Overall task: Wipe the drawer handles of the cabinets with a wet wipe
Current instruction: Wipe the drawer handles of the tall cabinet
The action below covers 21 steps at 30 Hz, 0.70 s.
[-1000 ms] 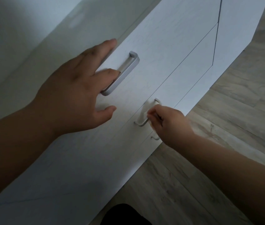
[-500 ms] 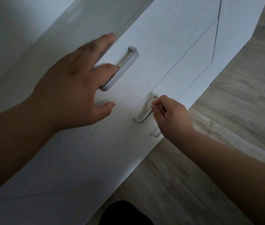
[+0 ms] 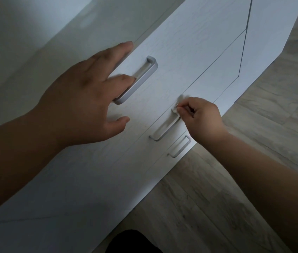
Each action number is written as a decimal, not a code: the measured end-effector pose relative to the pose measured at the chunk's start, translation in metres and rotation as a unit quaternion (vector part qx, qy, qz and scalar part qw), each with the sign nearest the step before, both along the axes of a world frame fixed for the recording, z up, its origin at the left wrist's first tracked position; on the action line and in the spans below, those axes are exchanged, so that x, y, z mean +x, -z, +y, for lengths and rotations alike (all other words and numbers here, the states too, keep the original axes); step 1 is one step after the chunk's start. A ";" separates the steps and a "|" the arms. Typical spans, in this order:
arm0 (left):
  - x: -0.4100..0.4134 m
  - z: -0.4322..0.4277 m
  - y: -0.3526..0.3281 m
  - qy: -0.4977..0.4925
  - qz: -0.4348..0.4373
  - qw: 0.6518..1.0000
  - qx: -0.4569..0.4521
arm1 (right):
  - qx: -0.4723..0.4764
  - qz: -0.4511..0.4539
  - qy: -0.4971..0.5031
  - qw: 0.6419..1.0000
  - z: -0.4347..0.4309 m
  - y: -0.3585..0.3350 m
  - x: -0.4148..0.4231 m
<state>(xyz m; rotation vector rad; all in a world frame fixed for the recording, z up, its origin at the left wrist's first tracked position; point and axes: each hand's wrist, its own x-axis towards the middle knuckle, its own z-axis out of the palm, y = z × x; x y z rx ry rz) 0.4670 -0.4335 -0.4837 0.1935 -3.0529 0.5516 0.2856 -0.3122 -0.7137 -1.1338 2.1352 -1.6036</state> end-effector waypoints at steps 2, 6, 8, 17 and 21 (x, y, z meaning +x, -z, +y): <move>-0.001 0.000 0.000 -0.001 -0.002 1.000 -0.002 | -0.007 -0.025 -0.023 0.999 0.000 0.001 -0.003; 0.000 -0.002 0.000 0.002 0.002 1.000 0.006 | -0.019 -0.075 -0.035 0.996 0.007 0.004 0.006; 0.000 -0.002 0.000 0.003 0.000 1.000 0.007 | -0.014 -0.068 -0.019 0.997 0.011 0.004 0.012; -0.001 -0.002 0.000 0.001 -0.002 1.000 0.011 | -0.002 -0.128 -0.017 0.992 0.011 -0.001 0.015; 0.000 -0.001 0.000 0.000 -0.001 1.000 0.007 | 0.008 -0.135 0.002 0.991 0.011 -0.001 0.020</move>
